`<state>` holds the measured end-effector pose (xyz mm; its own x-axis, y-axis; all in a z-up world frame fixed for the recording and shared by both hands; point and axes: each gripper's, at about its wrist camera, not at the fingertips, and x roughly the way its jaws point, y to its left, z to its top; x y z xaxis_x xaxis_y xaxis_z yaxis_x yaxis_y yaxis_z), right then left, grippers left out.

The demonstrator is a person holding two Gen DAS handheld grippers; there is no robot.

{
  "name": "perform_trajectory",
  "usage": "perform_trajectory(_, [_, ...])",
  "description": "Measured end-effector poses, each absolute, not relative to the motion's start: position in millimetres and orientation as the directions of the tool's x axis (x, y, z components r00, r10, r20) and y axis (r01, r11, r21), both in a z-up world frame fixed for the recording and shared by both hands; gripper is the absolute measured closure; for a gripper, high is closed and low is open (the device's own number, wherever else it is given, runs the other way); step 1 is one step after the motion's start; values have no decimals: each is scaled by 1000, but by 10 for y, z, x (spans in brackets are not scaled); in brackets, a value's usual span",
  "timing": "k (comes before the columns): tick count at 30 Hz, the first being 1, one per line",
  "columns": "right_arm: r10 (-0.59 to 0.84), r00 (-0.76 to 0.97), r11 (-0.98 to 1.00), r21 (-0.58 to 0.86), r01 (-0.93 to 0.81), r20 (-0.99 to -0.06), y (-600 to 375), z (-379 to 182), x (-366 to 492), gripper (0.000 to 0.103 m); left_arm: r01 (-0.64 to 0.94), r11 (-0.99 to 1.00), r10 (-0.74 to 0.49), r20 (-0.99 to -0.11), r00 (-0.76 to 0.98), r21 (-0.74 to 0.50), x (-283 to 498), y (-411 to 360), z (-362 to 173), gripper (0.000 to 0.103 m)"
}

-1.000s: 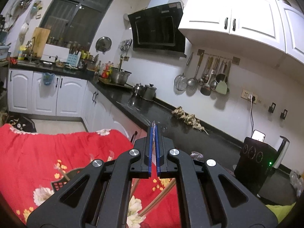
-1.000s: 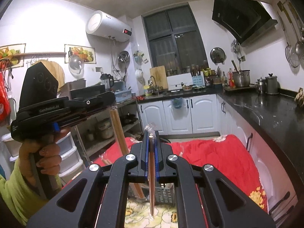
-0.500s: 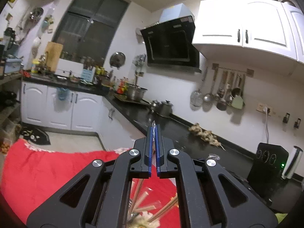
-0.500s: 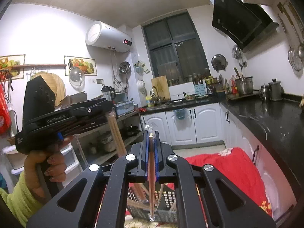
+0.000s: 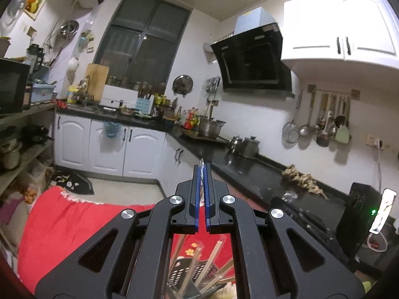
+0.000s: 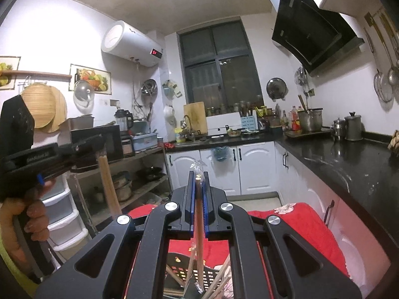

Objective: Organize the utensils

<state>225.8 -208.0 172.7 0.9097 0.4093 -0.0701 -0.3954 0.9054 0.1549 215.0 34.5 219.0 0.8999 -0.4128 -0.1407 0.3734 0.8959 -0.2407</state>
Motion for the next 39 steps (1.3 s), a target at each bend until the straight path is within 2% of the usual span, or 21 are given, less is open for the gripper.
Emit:
perform_trajectory(13, [419, 902, 900, 178, -398, -104, -1983, 1436, 2434, 98, 325, 910, -386, -240, 891, -259, 2367, 409, 1661, 102])
perform_trajectory(25, [389, 911, 914, 180, -363, -139, -1895, 1199, 2541, 97, 297, 929, -356, -318, 879, -221, 2343, 327, 1306, 102])
perform_trajectory(27, [375, 914, 920, 186, -346, -158, -1926, 1157, 2542, 90, 297, 928, -360, -336, 870, -226, 2345, 319, 1253, 102])
perform_trajectory(28, [371, 915, 921, 192, -339, -161, -1946, 1149, 2530, 77, 294, 929, -359, -345, 867, -226, 2334, 318, 1227, 102])
perform_trajectory(29, [373, 914, 919, 199, -340, -162, -1967, 1145, 2517, 69, 295, 928, -360, -347, 866, -226, 2322, 317, 1213, 102])
perform_trajectory(30, [376, 913, 917, 205, -341, -160, -2000, 1144, 2494, 69, 294, 929, -358, -349, 866, -223, 2305, 313, 1203, 101])
perform_trajectory(32, [367, 916, 921, 198, -334, -161, -2060, 1153, 2451, 67, 282, 938, -338, -351, 873, -203, 2278, 304, 1199, 94])
perform_trajectory(35, [361, 917, 924, 198, -328, -167, -2179, 1164, 2358, 57, 260, 948, -310, -342, 887, -185, 2212, 312, 1223, 68])
perform_trajectory(37, [359, 914, 925, 201, -321, -191, -2250, 1175, 2312, 55, 247, 953, -295, -344, 891, -176, 2174, 317, 1264, 64])
perform_trajectory(39, [351, 913, 930, 195, -313, -207, -2301, 1180, 2265, 51, 239, 956, -285, -348, 893, -170, 2137, 321, 1315, 51])
